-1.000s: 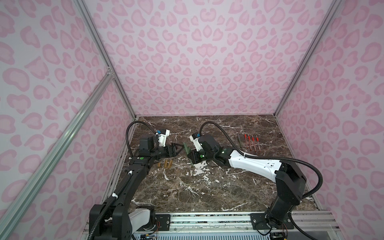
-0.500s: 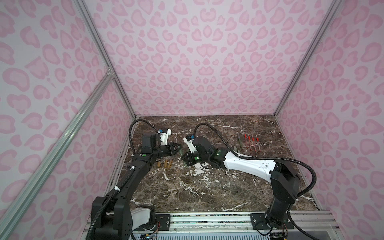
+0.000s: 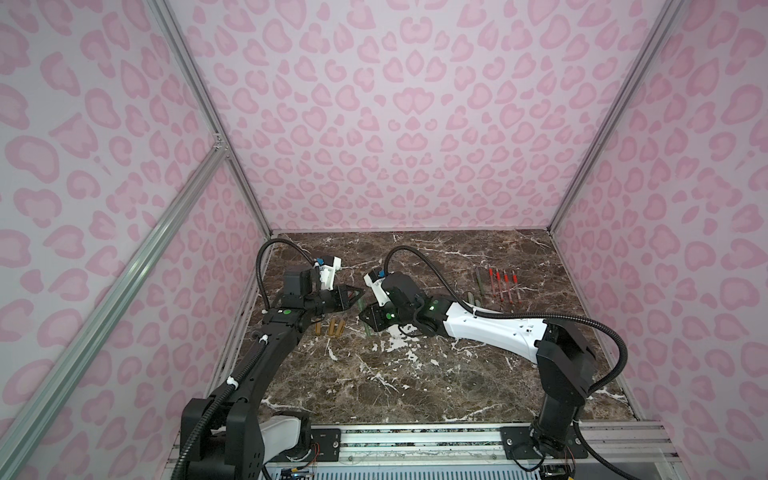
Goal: Open the pen caps
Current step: 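Close the left gripper on the green marker's cap, then pull the green marker away from the left gripper with the right gripper, then set the green cap beside the first green cap while the right carries the marker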
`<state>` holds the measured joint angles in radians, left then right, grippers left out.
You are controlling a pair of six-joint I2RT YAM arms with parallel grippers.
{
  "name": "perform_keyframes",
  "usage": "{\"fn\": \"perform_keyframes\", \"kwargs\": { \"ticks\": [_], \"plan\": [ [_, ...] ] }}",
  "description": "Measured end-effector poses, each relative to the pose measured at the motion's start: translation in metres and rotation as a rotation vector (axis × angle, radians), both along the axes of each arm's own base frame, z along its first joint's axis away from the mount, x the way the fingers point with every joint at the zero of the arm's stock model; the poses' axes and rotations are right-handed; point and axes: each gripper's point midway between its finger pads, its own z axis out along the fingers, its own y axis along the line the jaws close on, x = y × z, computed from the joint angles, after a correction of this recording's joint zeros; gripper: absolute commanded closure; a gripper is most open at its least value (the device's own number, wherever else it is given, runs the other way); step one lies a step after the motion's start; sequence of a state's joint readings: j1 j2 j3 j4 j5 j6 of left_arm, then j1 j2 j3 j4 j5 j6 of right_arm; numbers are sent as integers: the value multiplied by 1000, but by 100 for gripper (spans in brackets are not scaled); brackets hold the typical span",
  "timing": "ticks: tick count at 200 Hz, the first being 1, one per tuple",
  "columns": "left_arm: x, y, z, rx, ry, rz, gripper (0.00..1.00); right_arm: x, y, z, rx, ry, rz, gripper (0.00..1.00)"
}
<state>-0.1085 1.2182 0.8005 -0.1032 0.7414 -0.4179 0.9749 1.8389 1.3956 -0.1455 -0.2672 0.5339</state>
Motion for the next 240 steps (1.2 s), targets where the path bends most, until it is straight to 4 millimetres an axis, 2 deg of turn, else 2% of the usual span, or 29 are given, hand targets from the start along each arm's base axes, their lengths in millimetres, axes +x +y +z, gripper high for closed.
{"fn": "perform_keyframes", "kwargs": {
  "ticks": [17, 50, 72, 133, 142, 158, 163, 170, 178, 201, 240],
  "plan": [
    [0, 0, 0, 1, 3, 1, 96, 1, 2, -8, -11, 14, 5, 82],
    [-2, 1, 2, -1, -6, 5, 96, -1, 5, -6, -2, 8, 28, 100],
    [-1, 5, 1, 5, 7, 21, 96, -1, 7, -8, -2, 8, 39, 100],
    [-4, 16, 14, -25, 72, 36, 96, -10, 0, -8, 111, -68, 53, 100],
    [5, 22, 25, -24, 35, 69, 96, -20, -10, -21, 90, -36, 60, 100],
    [19, 29, 47, -23, -48, 97, 96, -37, -45, -80, -65, 87, 10, 100],
    [22, 29, 51, -25, -59, 93, 96, -41, -55, -94, -107, 115, -4, 100],
    [25, 28, 53, -27, -57, 91, 96, -45, -66, -103, -139, 139, -16, 100],
    [29, 27, 53, -29, -52, 88, 96, -48, -71, -103, -146, 141, -21, 100],
    [37, 27, 47, -28, -29, 92, 96, -52, -78, -87, -112, 122, -33, 100],
    [43, 5, 15, 23, 67, 31, 97, -37, -112, -67, -95, 84, -136, 100]
  ]
}}
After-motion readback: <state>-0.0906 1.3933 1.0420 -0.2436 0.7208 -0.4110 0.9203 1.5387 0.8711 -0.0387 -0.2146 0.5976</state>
